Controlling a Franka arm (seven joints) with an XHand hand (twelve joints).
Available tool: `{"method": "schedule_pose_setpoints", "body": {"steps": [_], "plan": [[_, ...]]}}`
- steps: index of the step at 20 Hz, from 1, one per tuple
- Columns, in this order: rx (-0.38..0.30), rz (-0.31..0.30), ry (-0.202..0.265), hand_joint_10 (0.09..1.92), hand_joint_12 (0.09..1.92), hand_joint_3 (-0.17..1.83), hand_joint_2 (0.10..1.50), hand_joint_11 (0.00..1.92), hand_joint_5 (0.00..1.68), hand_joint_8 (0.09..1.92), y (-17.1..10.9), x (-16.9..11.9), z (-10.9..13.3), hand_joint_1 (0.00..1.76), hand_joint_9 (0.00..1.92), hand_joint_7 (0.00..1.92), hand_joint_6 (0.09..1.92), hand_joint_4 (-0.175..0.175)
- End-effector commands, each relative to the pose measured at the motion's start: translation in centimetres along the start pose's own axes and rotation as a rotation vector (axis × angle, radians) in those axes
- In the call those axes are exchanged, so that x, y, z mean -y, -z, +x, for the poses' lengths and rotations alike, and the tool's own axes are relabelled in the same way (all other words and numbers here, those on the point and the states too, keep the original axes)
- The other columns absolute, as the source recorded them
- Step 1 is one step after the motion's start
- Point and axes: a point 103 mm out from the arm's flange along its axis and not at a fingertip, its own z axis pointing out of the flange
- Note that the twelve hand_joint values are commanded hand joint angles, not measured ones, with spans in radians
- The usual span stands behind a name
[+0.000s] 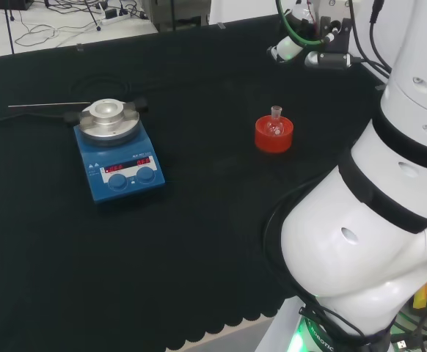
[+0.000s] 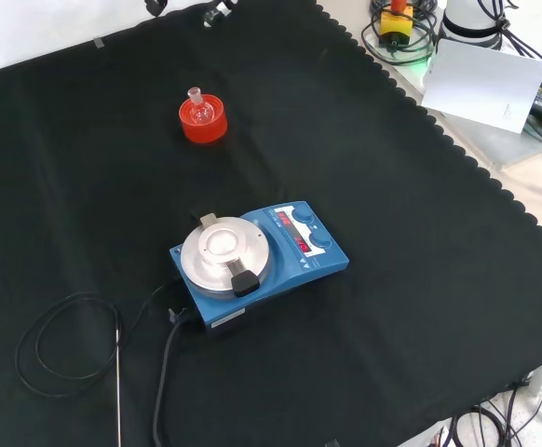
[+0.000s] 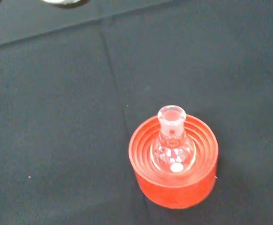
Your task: Pick up the round-bottom flask.
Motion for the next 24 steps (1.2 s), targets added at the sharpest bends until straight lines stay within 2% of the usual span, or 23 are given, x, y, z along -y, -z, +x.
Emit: {"method": "schedule_pose_setpoints", "body": {"steps": [1,10,24], "plan": [[-0.111,0.026,-0.038,0.64,1.39,0.59,0.72,0.2,0.47,0.62,-7.9,-5.5,-3.2,0.77,0.45,0.23,0.09,0.002],[-0.135,0.048,-0.058,0.64,1.39,0.6,0.67,0.2,0.52,0.63,-10.6,-6.3,-3.5,0.8,0.47,0.26,0.09,-0.002],[-0.179,0.065,-0.056,0.63,1.39,0.65,0.57,0.23,0.61,0.64,-13.8,-5.9,-3.4,0.85,0.51,0.29,0.09,-0.017]]}}
